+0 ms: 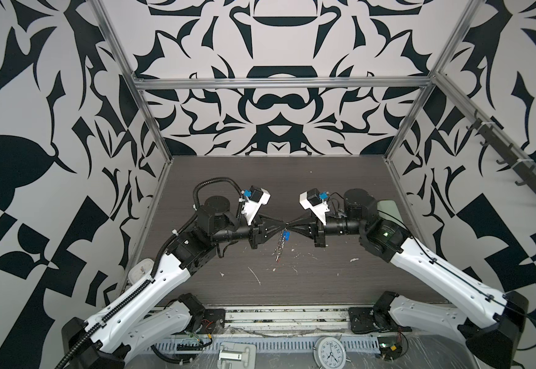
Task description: Remove the keys from the keyring
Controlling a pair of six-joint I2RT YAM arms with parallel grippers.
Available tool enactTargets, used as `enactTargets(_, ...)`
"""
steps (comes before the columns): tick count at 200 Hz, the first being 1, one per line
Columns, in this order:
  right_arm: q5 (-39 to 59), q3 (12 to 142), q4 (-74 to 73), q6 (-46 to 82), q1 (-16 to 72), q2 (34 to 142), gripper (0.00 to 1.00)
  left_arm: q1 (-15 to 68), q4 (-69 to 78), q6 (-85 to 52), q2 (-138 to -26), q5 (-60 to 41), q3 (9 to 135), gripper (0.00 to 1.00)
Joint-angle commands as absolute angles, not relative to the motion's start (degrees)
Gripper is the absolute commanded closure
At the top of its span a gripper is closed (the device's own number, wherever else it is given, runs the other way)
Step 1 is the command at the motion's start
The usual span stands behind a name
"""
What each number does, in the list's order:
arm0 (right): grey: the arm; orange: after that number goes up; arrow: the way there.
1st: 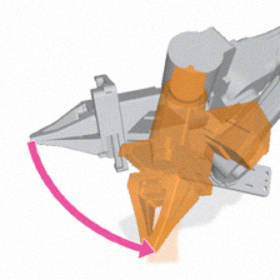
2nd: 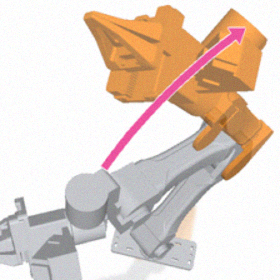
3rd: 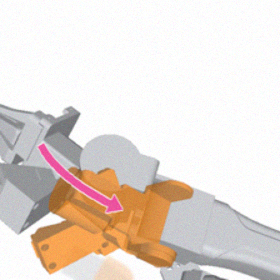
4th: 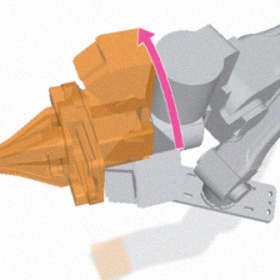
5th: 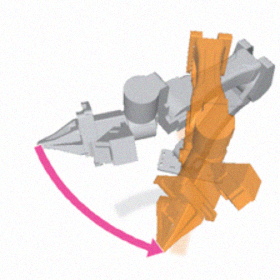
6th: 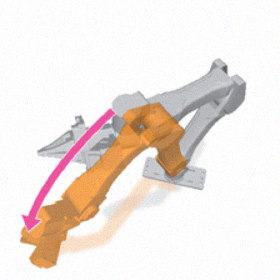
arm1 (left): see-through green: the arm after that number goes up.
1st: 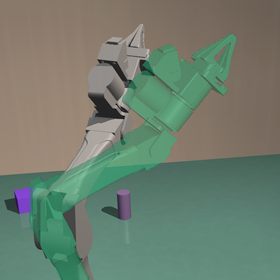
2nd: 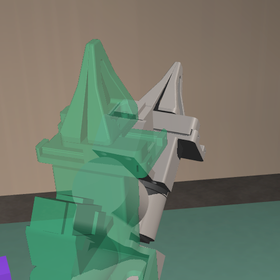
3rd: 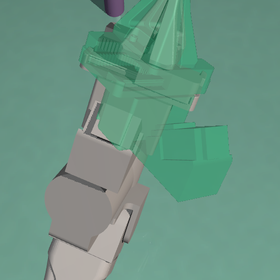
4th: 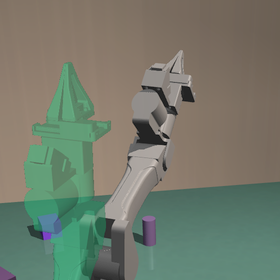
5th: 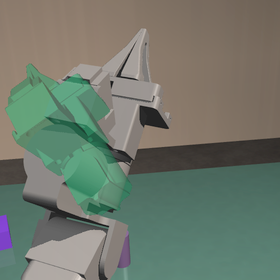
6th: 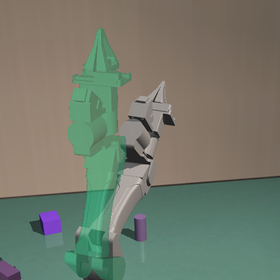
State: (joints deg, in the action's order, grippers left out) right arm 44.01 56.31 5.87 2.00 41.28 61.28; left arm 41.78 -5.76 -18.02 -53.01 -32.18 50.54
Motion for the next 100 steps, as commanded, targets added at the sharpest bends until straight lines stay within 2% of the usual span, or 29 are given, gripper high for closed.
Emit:
enactTargets(1,49.1,60.0,0.7,3.7,41.7,61.6,1.0,42.6,-6.0,-16.3,-51.3,-34.0,52.7,0.78)
enactTargets(100,59.0,60.6,-3.8,8.3,38.4,61.6,1.0,42.6,-10.2,-13.5,-49.7,-36.2,55.9,0.79)
